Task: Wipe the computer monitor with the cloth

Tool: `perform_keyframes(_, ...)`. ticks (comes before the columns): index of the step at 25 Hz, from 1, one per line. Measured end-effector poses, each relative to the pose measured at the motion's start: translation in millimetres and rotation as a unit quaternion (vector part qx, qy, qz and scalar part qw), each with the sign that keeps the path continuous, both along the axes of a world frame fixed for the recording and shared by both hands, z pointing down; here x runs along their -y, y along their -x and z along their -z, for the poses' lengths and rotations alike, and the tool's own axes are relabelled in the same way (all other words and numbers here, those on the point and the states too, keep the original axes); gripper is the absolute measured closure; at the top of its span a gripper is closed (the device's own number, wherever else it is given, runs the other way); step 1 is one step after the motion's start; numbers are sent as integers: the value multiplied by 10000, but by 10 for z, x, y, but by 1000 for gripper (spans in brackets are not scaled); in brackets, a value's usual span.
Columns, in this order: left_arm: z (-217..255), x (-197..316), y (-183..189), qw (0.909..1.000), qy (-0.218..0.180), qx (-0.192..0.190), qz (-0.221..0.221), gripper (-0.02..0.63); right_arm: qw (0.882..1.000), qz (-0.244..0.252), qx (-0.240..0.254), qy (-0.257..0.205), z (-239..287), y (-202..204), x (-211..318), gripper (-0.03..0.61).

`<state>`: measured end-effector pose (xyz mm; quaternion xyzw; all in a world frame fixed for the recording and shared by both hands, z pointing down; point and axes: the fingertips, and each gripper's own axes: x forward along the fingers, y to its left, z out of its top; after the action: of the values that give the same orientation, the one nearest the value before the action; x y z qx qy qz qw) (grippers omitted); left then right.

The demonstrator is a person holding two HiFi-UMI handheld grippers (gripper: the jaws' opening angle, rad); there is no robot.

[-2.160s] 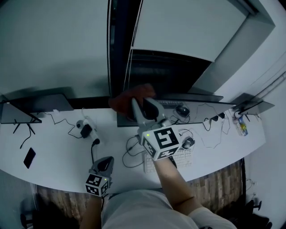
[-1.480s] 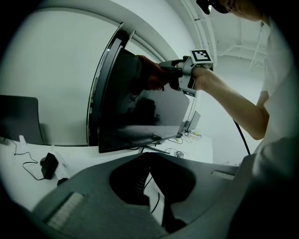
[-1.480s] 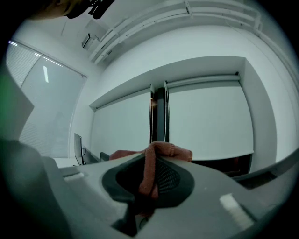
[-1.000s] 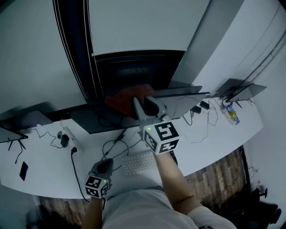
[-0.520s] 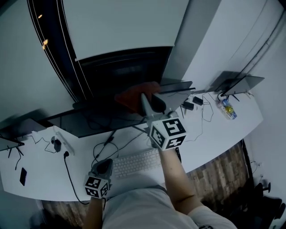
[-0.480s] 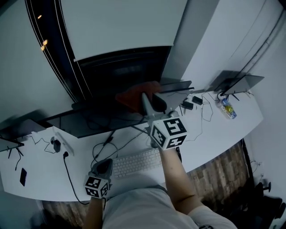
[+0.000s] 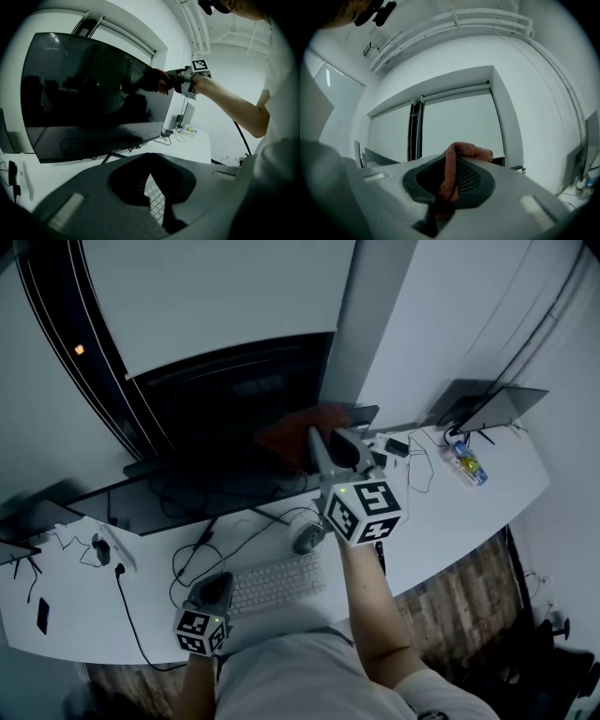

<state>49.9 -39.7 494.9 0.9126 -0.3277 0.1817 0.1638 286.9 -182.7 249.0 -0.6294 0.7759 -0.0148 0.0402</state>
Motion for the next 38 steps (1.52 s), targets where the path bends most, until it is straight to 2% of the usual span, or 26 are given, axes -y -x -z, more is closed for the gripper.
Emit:
perform_keyframes(6,-39,-116,-336,10000,33,25,42,604,9999,-66,115,-50,-8,-449,-39,529)
perform_keyframes(14,-68,-182,-641,9999,41,119,102,604,9995,-55,257,-158,-11,-819,-51,529)
perform_keyframes(18,-86,-178,-736,9998,56,173,122,604,9980,-134,547,-278,-10,-1024,-62,530)
perform_keyframes(23,-110,-150,-834,9996,58,255,99,604,9924,-235,1138,-417,-52,-1300,-78,531)
perform_keyframes(27,-125,-150,-922,9995,79,310,48,604,9875,-367,1496,-337,-203,-1515,-93,531)
perform_keyframes(33,-125,-152,-1003,9990,59,452,-28,604,9801,-230,1971,-76,-544,-1616,-67,531)
perform_keyframes(38,-176,-197,-970,9985,128,531,7,604,9783,-73,2065,118,-793,-1482,-22,531)
